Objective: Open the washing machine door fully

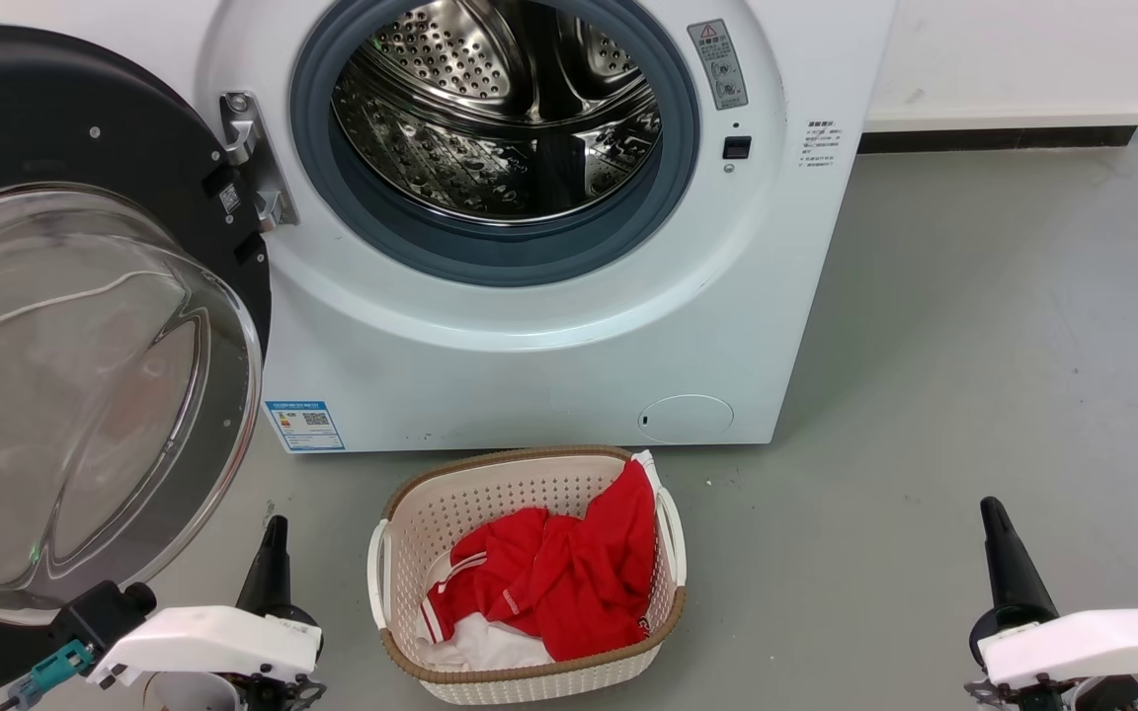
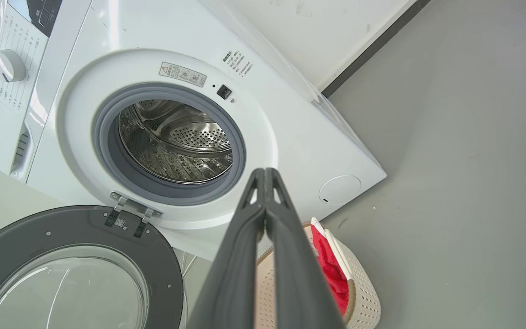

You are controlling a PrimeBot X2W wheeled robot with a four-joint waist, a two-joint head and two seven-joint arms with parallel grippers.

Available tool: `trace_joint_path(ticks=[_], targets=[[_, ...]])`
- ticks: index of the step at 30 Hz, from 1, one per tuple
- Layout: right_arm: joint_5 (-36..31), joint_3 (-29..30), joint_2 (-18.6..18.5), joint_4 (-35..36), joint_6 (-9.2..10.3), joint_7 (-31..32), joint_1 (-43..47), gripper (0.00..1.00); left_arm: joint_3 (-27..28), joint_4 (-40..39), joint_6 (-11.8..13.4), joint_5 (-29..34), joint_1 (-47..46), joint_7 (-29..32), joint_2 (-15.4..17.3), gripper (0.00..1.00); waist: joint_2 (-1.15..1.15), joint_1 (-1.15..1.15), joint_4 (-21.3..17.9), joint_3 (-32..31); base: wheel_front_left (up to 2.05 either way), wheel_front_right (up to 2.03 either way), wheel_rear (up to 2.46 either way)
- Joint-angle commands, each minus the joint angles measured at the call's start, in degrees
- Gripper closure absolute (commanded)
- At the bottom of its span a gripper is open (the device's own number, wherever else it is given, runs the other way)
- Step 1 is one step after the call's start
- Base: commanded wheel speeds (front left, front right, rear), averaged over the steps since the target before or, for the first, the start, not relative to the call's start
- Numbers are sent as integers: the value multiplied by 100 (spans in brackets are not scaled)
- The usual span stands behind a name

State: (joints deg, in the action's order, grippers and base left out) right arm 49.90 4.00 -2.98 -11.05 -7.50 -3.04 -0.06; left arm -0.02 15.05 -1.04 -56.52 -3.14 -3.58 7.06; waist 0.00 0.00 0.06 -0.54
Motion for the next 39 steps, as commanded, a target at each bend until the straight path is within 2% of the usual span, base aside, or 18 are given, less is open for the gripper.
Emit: trace_joint_path(ticks=[1, 39], targets=[[235, 21, -26, 36, 0, 40, -185, 100, 51, -79, -62, -190, -173, 53, 6, 100, 0, 0, 0, 2, 0, 0, 0], [2557, 142, -22, -154, 0, 559, -451, 100, 407, -100, -419, -2139, -273, 610, -244, 100, 0, 0, -3, 36, 0, 0, 0]])
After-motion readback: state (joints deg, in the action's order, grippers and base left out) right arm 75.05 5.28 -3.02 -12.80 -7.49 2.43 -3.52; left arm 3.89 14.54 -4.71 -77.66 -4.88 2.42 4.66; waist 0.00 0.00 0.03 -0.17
